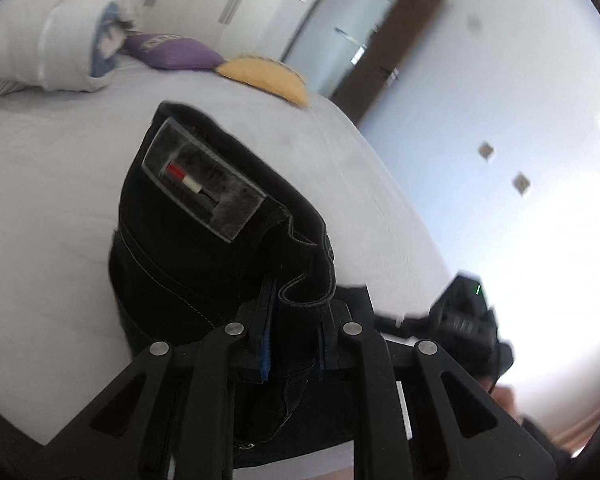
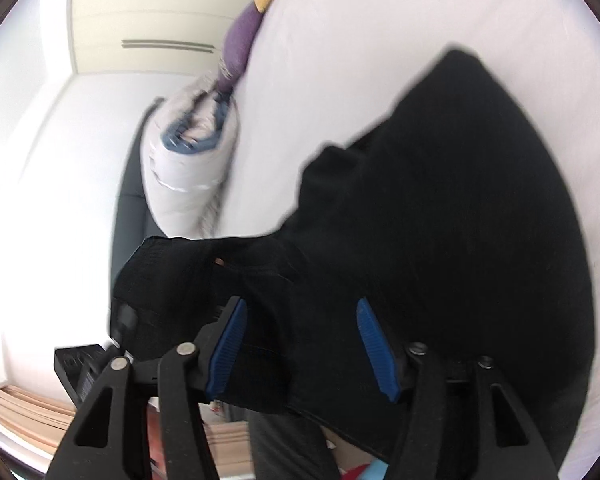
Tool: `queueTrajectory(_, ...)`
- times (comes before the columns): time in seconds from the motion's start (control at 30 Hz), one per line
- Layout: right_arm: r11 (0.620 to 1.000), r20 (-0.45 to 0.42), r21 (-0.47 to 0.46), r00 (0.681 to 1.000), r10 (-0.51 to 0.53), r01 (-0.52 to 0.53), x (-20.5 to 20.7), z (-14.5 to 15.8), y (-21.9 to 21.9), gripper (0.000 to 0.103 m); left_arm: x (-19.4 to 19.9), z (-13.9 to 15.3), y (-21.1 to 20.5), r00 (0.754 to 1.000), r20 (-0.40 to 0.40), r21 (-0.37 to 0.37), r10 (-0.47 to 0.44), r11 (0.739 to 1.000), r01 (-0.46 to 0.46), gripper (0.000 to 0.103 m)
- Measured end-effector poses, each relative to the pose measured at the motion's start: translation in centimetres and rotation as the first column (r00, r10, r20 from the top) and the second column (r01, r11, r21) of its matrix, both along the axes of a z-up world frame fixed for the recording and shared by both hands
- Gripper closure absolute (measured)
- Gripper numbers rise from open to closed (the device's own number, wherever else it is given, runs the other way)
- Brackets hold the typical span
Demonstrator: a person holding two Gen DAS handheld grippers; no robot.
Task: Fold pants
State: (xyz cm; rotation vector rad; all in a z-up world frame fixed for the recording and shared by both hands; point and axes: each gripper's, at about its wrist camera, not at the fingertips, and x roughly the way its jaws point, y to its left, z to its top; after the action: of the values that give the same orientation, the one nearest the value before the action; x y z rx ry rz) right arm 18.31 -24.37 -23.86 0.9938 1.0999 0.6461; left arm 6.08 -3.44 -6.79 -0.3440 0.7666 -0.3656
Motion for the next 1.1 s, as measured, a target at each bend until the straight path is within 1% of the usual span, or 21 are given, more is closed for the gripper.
queueTrajectory(0.03,1.000,0.017,-0.005,1.000,0.002,-0.002,0.1,0.7,-0.6,0.030,0.1,-1.4,-2.3,0.999,-0.022,0.047,-0.038,0.998,0.039,0.089)
queueTrajectory(0.07,1.000,0.034,-0.013,0.999,0.013,-0.013,0.2,1.3,-1.0,0.027,0.0,-2.9,-4.0,0.997,-0.052,0.075,-0.063,0.995,0.067,0.089)
queueTrajectory(0.1,0.999,0.047,-0.023,0.998,0.030,-0.029,0.1,1.9,-1.4,0.026,-0.2,-3.9,-5.1,0.995,-0.070,0.093,-0.077,0.992,0.084,0.089)
queueTrajectory(0.13,0.998,0.056,-0.034,0.997,0.053,-0.051,0.1,2.3,-1.7,0.026,-0.6,-4.6,-6.1,0.993,-0.071,0.132,-0.094,0.986,0.102,0.089)
queueTrajectory(0.17,0.996,0.061,-0.049,0.996,0.072,-0.069,0.1,2.6,-1.7,0.026,-1.2,-4.9,-7.2,0.991,-0.055,0.188,-0.120,0.974,0.128,0.089)
queueTrajectory(0.2,0.993,0.060,-0.072,0.994,0.094,-0.089,0.1,2.6,-1.8,0.025,-1.9,-5.2,-8.4,0.987,-0.037,0.249,-0.154,0.956,0.159,0.089)
queueTrajectory(0.27,0.986,0.042,-0.113,0.991,0.129,-0.123,0.2,2.3,-1.5,0.025,-2.6,-5.7,-9.6,0.981,-0.033,0.317,-0.192,0.929,0.192,0.089)
queueTrajectory(0.33,0.980,0.018,-0.136,0.988,0.152,-0.148,0.4,1.7,-1.0,0.025,-2.9,-6.1,-10.1,0.979,-0.029,0.356,-0.201,0.913,0.199,0.089)
queueTrajectory(0.4,0.974,0.003,-0.143,0.984,0.178,-0.176,0.7,1.3,-0.2,0.025,-3.1,-5.9,-10.4,0.978,-0.017,0.378,-0.207,0.904,0.198,0.089)
queueTrajectory(0.5,0.963,-0.029,-0.185,0.980,0.195,-0.197,1.6,0.5,1.0,0.025,-3.5,-5.7,-10.9,0.975,-0.003,0.414,-0.222,0.887,0.203,0.089)
queueTrajectory(0.53,0.958,-0.029,-0.196,0.978,0.208,-0.210,1.8,0.3,1.5,0.028,-3.6,-5.8,-11.1,0.973,0.001,0.427,-0.230,0.880,0.208,0.089)
queueTrajectory(0.57,0.951,-0.020,-0.215,0.975,0.223,-0.222,2.2,0.3,2.1,0.033,-3.6,-6.1,-11.6,0.971,0.002,0.437,-0.239,0.874,0.214,0.089)
queueTrajectory(0.6,0.940,-0.007,-0.246,0.971,0.241,-0.235,2.5,0.4,2.5,0.053,-3.8,-6.1,-11.7,0.970,0.000,0.441,-0.243,0.871,0.218,0.089)
queueTrajectory(0.63,0.932,0.001,-0.266,0.967,0.256,-0.247,2.7,0.4,2.8,0.069,-3.9,-6.1,-11.9,0.969,-0.003,0.445,-0.247,0.867,0.223,0.089)
queueTrajectory(0.7,0.922,0.012,-0.298,0.965,0.261,-0.246,3.0,0.5,2.9,0.076,-3.7,-6.5,-12.6,0.966,-0.002,0.451,-0.258,0.862,0.231,0.089)
queueTrajectory(0.73,0.916,0.024,-0.315,0.963,0.268,-0.247,3.0,0.8,2.9,0.080,-3.7,-6.4,-12.9,0.964,0.001,0.452,-0.264,0.860,0.235,0.089)
queueTrajectory(0.83,0.916,0.044,-0.323,0.963,0.264,-0.237,2.9,1.3,1.5,0.081,-4.1,-6.1,-14.4,0.954,0.014,0.454,-0.298,0.852,0.259,0.089)
queueTrajectory(0.9,0.918,0.044,-0.322,0.965,0.259,-0.232,2.9,1.1,0.2,0.082,-4.0,-6.3,-15.6,0.945,0.017,0.460,-0.327,0.842,0.283,0.089)
queueTrajectory(1.1,0.920,0.033,-0.329,0.971,0.237,-0.213,2.7,0.1,-3.0,0.083,-3.9,-8.1,-18.7,0.922,-0.009,0.480,-0.388,0.807,0.344,0.089)
